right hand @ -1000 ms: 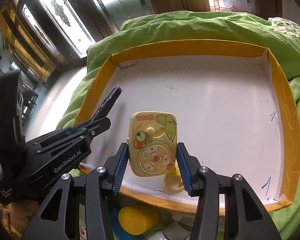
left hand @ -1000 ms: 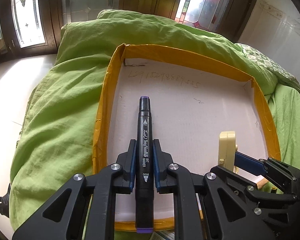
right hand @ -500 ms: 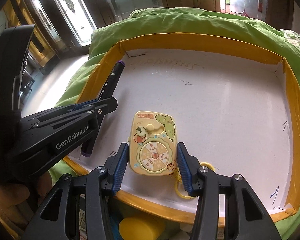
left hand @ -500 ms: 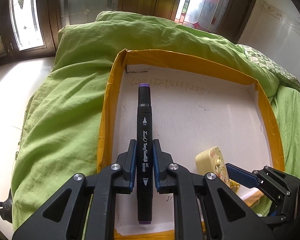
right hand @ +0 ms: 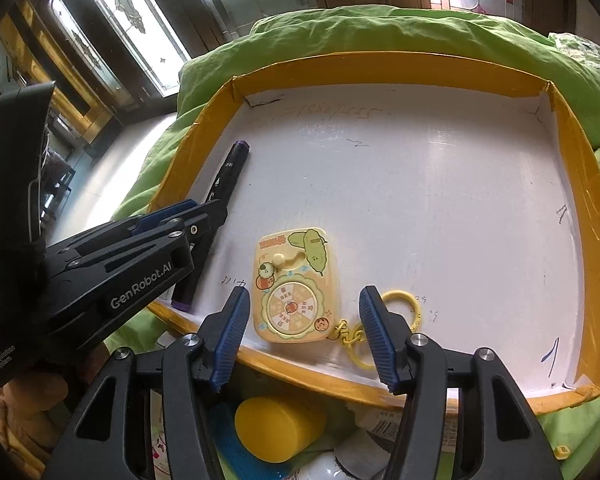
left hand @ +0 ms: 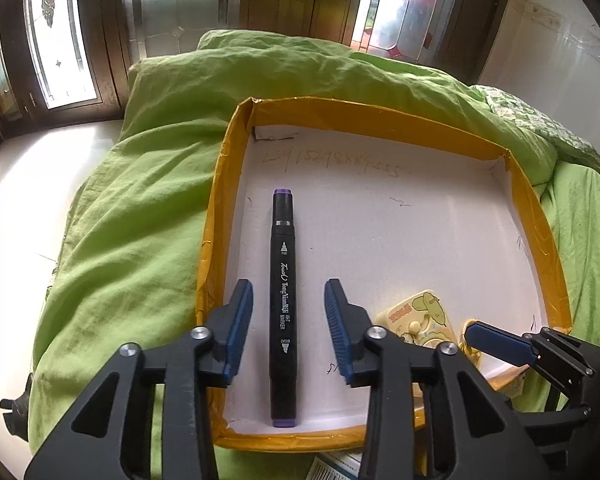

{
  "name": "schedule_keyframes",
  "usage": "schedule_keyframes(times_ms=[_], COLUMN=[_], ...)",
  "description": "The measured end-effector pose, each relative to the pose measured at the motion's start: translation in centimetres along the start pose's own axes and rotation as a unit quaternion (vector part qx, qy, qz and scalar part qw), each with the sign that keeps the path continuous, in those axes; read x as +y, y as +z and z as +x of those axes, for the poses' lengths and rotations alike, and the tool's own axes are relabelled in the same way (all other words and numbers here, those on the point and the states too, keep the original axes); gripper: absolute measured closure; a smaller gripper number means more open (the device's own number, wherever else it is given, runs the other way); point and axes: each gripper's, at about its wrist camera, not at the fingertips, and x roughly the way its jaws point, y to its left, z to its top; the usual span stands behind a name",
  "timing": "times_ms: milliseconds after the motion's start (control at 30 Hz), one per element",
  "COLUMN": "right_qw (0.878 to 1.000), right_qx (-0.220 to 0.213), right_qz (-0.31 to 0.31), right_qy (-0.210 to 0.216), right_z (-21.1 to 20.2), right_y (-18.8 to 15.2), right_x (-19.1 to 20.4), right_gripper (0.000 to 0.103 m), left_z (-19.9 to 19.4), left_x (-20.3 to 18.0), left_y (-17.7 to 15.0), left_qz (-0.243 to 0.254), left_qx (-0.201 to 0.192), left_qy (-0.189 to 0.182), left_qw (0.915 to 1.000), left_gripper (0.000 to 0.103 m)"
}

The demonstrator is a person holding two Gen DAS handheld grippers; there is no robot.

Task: Organize rigid objects
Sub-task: 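Lower the marker and toy into the tray and open both tools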

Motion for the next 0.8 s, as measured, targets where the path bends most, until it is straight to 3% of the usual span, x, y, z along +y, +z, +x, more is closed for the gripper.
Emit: schedule_keyframes(times_ms=[33, 100, 300, 467, 567, 667, 800], right_qw=[1.0, 1.0, 0.999, 0.998, 0.997, 0.997, 0.998], right_qx=[-0.004, -0.015, -0.046, -0.057, -0.059, -0.05, -0.033], right_qz=[0.004, 0.008, 0.027, 0.039, 0.039, 0.044, 0.05], right_qy=[0.0, 0.003, 0.004, 0.016, 0.021, 0.029, 0.038], right_z=[-0.4, -1.4, -5.0, -7.4, -8.5, -9.5, -10.3], right_y=[-0.1, -0.3, -1.0, -2.3, -3.6, -5.4, -7.7], right_x=[-0.2, -0.5, -1.9, -2.4, -2.5, -2.9, -3.4], right_gripper=[0.051, 0.051, 0.048, 0.042, 0.037, 0.035, 0.035], left_z=[-0.6, -2.1, -6.2, -8.3, -8.7, -9.6, -9.8], left_x=[-0.1, -0.2, 0.4, 1.4, 2.4, 2.7, 2.0], left_y=[-0.1, -0.6, -3.6, -7.7, -10.6, -11.3, -11.9], left_qz=[-0.001, -0.004, -0.021, -0.05, -0.09, -0.113, -0.107], left_qx=[-0.008, -0.03, -0.06, -0.046, -0.013, -0.012, -0.007], left_qy=[-0.001, 0.007, 0.013, 0.012, 0.002, -0.007, 0.002], left_qw=[1.0, 0.9995, 0.9979, 0.9976, 0.9959, 0.9935, 0.9942], left_gripper=[0.061, 0.046, 0.039, 0.033, 0.03, 0.03, 0.028])
